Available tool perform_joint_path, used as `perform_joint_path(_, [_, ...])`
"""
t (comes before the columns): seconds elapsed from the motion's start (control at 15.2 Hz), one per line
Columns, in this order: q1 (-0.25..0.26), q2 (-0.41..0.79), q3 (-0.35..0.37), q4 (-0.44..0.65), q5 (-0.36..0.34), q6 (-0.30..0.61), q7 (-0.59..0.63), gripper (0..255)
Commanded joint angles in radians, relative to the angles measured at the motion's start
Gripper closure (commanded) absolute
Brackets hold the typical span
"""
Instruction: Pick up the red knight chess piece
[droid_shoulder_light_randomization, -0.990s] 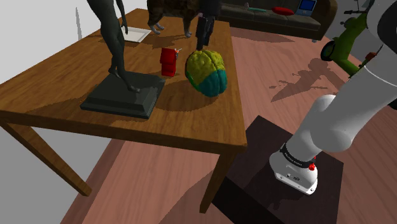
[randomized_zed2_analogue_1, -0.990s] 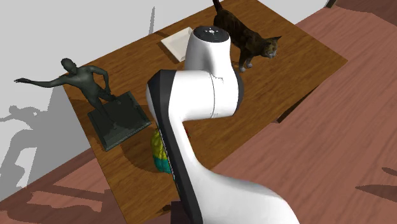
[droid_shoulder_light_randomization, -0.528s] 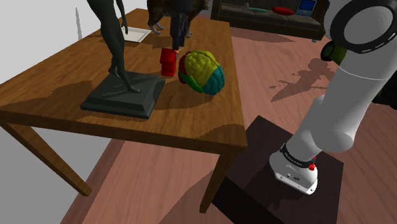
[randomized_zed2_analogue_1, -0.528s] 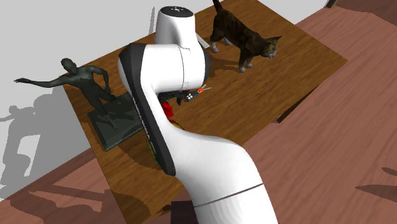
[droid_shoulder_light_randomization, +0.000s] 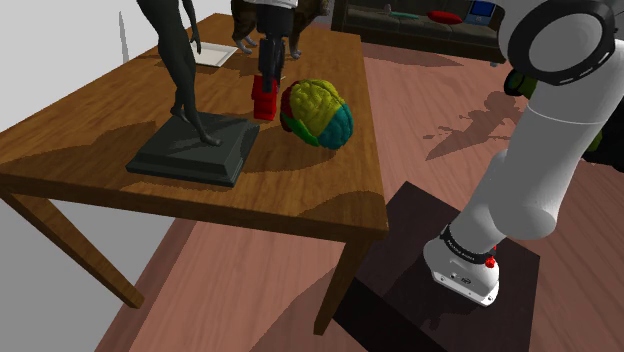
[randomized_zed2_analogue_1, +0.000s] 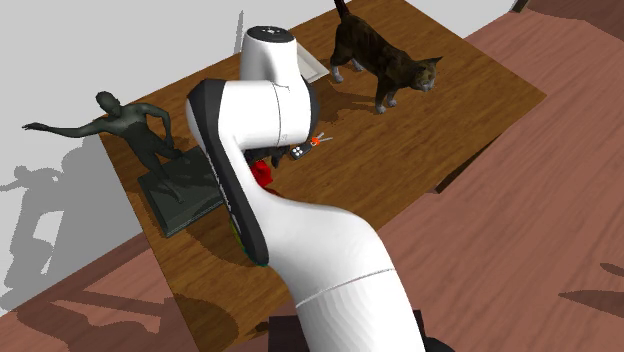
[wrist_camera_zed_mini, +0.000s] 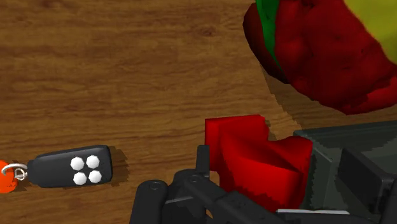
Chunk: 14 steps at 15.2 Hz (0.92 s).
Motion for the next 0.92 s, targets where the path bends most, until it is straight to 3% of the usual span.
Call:
perform_joint_path(0.0, [0.000, -0.004, 0.000, -0.028, 0.000, 0.024, -0.006, 0])
perform_joint_path(0.07, [0.000, -0.005, 0.000, -0.029, 0.000, 0.024, -0.006, 0])
perform_joint_path(0.13, [0.002, -0.008, 0.001, -0.033, 0.000, 0.025, -0.004, 255])
perform_joint_path(0.86, [0.000, 0.001, 0.000, 0.006, 0.000, -0.005, 0.001, 255])
